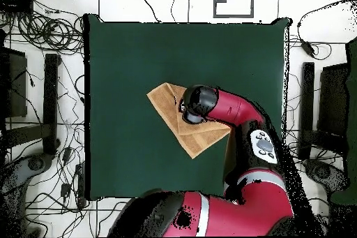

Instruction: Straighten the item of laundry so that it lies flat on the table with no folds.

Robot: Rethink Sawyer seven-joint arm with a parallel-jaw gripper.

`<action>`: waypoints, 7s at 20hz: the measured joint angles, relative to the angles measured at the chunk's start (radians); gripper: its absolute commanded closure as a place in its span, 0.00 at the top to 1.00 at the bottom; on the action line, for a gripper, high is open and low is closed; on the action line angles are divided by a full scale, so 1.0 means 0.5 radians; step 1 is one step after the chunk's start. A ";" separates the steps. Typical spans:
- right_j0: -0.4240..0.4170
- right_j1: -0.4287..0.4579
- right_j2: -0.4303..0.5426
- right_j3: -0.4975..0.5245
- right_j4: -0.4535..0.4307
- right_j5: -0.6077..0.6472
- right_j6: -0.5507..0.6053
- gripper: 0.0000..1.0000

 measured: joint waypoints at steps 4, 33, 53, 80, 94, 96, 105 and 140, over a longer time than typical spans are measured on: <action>0.000 0.040 0.001 -0.002 0.001 -0.001 0.000 1.00; 0.026 0.041 -0.028 -0.051 0.001 0.091 0.000 0.00; 0.070 0.218 -0.077 -0.440 -0.049 0.517 0.000 0.00; 0.065 0.219 -0.118 -0.489 -0.070 0.560 0.000 1.00; 0.058 0.142 -0.118 -0.485 -0.070 0.560 0.000 0.00; 0.058 0.130 -0.118 -0.485 -0.070 0.560 0.000 0.00; 0.047 0.098 -0.114 -0.485 -0.062 0.560 0.000 0.00; -0.001 0.913 -0.111 -2.235 -0.648 0.656 0.000 0.00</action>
